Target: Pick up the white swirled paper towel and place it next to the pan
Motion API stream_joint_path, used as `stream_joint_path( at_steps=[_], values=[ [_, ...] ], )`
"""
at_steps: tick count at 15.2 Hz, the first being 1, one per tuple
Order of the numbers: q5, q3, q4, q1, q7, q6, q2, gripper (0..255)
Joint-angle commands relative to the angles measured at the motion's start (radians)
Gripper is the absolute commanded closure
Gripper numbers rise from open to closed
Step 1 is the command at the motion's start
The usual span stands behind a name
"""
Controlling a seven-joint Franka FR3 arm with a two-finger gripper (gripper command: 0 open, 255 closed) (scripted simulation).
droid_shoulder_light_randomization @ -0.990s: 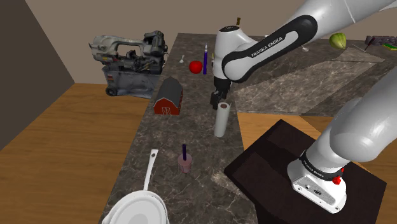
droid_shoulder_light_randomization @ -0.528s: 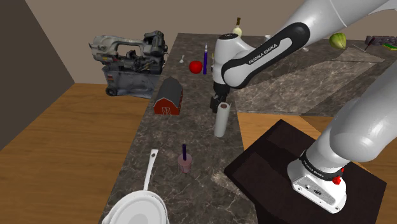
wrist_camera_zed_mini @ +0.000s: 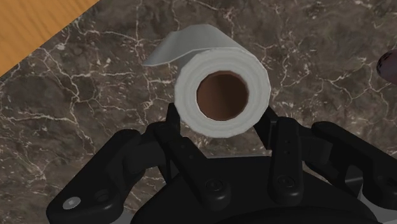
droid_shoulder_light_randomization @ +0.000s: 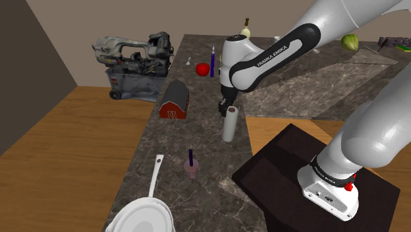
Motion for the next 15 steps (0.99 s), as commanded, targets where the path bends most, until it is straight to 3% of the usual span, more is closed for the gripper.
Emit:
stream_joint_path(
  at_steps=[1, 6, 15],
  values=[
    [0.0, 0.0, 0.0, 0.0, 0.0, 0.0, 0.0, 255],
    [0.0, 0.0, 0.0, 0.0, 0.0, 0.0, 0.0, 255],
    [0.02, -0.003, 0.044, 0.003, -0.017, -0.131, -0.088, 255]
  ],
)
